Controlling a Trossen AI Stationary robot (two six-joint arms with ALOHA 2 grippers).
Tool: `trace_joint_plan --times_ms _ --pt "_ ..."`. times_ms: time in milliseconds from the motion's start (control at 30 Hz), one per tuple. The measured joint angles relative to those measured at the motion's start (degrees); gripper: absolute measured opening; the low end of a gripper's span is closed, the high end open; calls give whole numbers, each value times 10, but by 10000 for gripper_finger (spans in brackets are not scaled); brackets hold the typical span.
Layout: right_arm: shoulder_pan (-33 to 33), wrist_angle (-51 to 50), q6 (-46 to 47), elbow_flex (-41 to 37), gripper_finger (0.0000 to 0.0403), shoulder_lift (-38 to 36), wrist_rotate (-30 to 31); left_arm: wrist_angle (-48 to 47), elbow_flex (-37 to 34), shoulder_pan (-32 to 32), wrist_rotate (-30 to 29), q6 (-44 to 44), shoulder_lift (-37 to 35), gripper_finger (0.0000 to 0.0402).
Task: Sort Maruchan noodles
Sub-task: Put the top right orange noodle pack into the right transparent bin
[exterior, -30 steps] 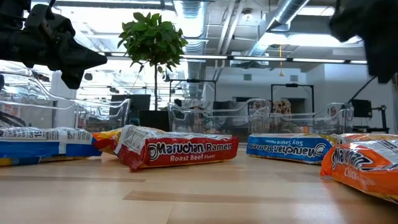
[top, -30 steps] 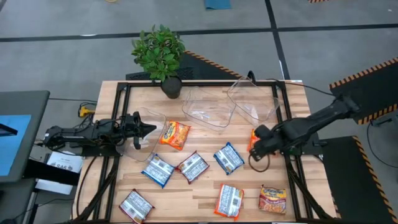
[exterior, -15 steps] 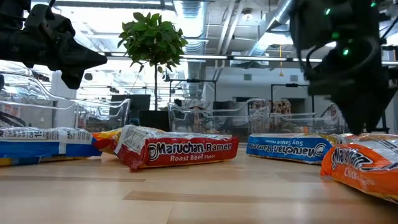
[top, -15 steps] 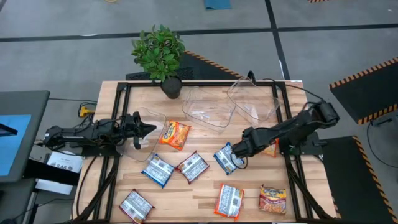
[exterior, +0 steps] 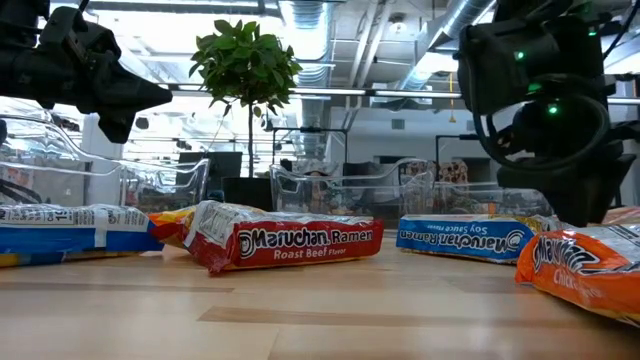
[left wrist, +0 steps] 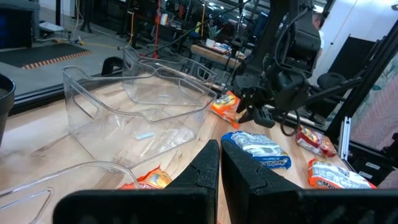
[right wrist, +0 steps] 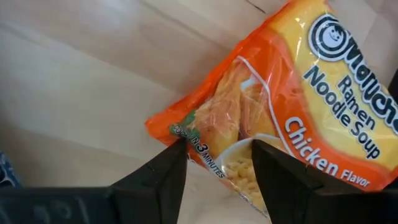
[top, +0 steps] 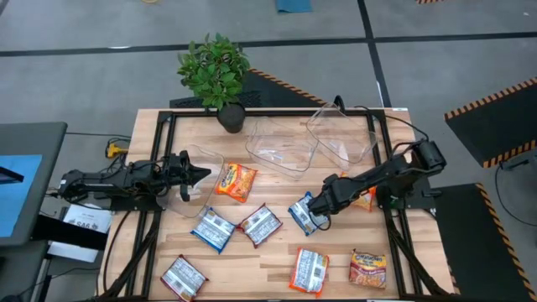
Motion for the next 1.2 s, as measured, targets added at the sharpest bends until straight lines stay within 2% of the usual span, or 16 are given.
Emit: trace_joint_plan --times_ms 100,333,533,800,1200 --pt "0 -2 -2 0 160 -4 0 0 0 0 0 0 0 0" --pt "6 3 -26 0 20 -34 -26 0 0 0 0 0 0 0" --pt "19 -15 -20 13 20 -77 -59 0 0 0 0 0 0 0" --pt "36 -33 -24 75 16 -127 -64 0 0 0 0 0 0 0" --pt "35 -32 -30 130 16 -151 -76 0 0 0 0 0 0 0"
